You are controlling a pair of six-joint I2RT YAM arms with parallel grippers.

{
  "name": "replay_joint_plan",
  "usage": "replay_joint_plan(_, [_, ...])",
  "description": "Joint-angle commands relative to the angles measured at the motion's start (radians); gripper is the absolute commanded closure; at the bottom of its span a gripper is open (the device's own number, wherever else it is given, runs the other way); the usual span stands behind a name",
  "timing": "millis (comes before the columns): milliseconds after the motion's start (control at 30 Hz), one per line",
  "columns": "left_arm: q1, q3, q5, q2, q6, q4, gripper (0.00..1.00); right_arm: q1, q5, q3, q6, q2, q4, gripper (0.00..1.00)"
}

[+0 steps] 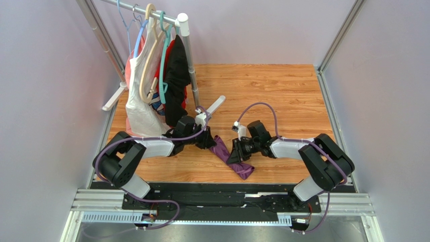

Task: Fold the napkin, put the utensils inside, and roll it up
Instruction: Roll the napkin with the utensil

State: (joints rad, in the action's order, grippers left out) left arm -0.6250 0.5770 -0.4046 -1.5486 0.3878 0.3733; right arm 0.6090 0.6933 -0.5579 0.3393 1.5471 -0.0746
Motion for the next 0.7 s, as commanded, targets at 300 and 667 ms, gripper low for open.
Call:
replay_joint_plan(300, [-0.001, 0.063, -0.026, -0.041, -0.017, -0.039, 1.00, 0.005, -0.078, -0.008, -0.019, -0.068, 0.147, 0.55])
replay_joint_plan(667, [-0.001, 0.139, -0.025, -0.087, -0.041, -0.165, 1.00, 0.066, -0.372, -0.080, -0.058, -0.277, 0.369, 0.37])
